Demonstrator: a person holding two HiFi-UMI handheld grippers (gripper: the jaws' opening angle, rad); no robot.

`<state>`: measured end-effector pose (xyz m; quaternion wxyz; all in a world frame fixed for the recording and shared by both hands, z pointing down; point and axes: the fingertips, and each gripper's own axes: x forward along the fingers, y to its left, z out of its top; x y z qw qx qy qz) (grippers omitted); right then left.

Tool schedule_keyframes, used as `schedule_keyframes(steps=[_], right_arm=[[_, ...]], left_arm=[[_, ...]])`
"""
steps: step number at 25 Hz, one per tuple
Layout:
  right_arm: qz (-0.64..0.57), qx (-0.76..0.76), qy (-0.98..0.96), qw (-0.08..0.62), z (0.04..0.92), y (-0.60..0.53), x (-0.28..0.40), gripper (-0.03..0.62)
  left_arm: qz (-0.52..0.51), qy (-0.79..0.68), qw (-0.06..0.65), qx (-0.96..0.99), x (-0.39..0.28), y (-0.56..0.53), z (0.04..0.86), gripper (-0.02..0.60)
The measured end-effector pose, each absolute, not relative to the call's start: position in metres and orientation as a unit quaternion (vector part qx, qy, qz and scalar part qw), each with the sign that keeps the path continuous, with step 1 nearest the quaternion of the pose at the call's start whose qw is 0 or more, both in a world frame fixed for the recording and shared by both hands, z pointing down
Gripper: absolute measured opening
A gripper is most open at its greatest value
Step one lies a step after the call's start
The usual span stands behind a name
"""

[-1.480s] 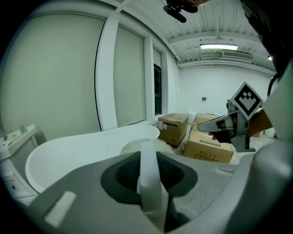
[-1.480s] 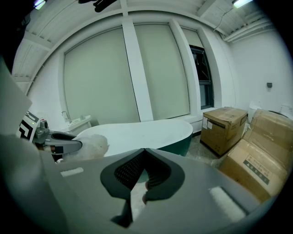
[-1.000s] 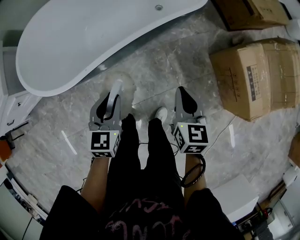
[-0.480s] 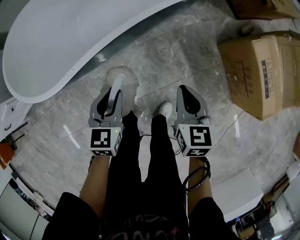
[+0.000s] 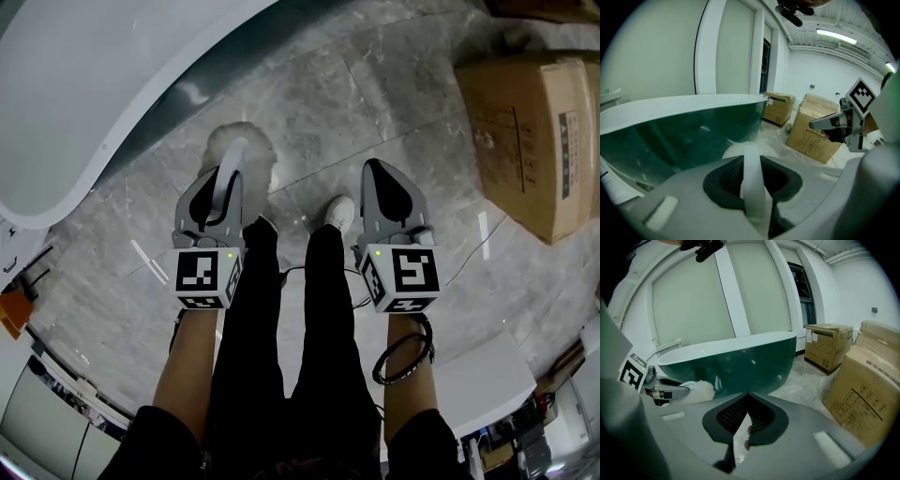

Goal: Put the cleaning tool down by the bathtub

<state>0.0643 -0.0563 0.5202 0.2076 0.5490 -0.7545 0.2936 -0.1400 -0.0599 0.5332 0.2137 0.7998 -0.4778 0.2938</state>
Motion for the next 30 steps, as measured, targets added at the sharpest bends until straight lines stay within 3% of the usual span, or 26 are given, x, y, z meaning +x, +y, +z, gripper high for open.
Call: schedule_keyframes(steps=[30], right_arm=[[0.338, 0.516, -0.752, 0.231, 0.759, -0.056, 0.071, 0.018]], left_arm=[[0.333, -0.442, 0.222, 0.802, -0.121, -0.086, 0.786, 0.080]])
